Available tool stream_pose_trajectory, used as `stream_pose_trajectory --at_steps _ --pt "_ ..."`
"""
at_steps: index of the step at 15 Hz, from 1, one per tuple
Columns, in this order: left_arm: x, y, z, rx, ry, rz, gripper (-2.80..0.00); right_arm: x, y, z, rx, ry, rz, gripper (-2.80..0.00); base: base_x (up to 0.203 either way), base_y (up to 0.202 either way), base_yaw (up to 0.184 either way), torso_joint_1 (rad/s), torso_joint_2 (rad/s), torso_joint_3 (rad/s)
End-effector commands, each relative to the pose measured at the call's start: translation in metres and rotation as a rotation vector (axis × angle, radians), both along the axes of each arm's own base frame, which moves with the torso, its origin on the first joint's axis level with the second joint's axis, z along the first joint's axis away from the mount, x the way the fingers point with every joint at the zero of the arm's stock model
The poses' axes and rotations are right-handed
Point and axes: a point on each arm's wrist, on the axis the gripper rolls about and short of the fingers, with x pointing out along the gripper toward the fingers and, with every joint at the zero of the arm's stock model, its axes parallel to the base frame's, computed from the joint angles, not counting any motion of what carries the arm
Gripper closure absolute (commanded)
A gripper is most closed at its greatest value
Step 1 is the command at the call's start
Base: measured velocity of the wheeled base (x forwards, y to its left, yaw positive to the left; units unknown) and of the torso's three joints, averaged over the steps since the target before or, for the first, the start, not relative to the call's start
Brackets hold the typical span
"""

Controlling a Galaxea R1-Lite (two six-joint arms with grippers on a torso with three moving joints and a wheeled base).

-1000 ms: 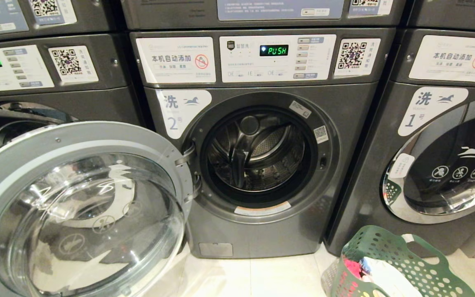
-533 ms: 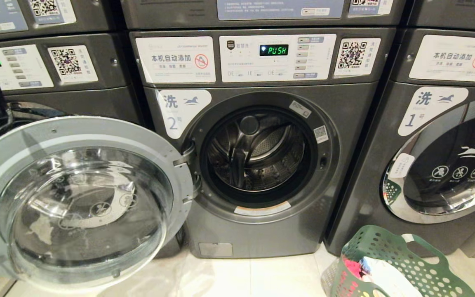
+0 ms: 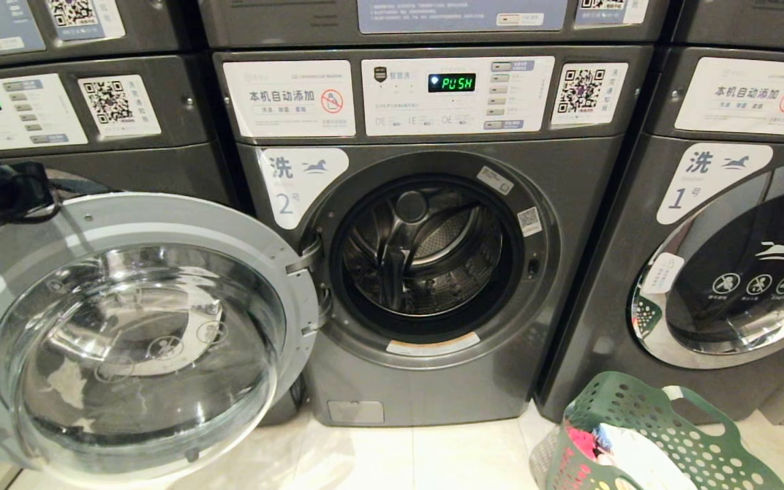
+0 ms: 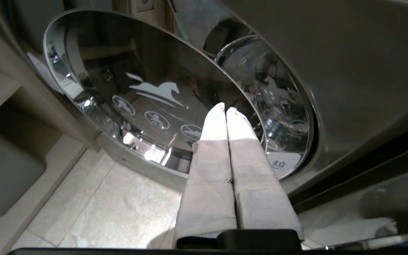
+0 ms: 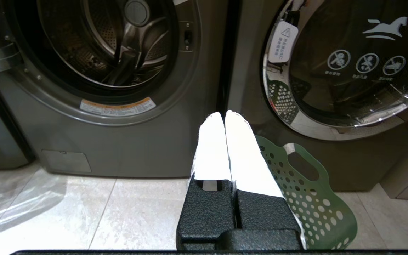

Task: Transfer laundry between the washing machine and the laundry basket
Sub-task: Close the washing machine door with the left hand

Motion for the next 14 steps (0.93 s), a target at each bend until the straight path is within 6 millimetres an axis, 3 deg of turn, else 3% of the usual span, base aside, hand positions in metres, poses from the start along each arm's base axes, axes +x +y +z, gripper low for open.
stream_pose_trajectory --at_steps 1,3,10,14 --pt "0.007 0.003 -0.007 -0.013 0.034 0.0 0.0 0.003 0.0 -0.009 -0.001 0.031 0.001 0.0 0.0 0.0 0.0 0.0 0.0 0.0" --pt "-0.007 -0.002 -0.005 -0.039 0.093 -0.005 0.0 0.003 0.0 -0.009 -0.003 0.03 0.001 0.0 0.0 0.0 0.0 0.0 0.0 0.0" --pt "-0.1 -0.052 0.01 -0.259 0.461 -0.183 0.0 0.003 0.0 -0.009 0.0 0.03 0.0 0.0 0.0 0.0 0.0 0.0 0.0 0.0" --pt "-0.126 -0.078 0.013 -0.264 0.509 -0.254 0.0 0.003 0.0 -0.009 0.0 0.03 0.001 0.0 0.0 0.0 0.0 0.0 0.0 0.0"
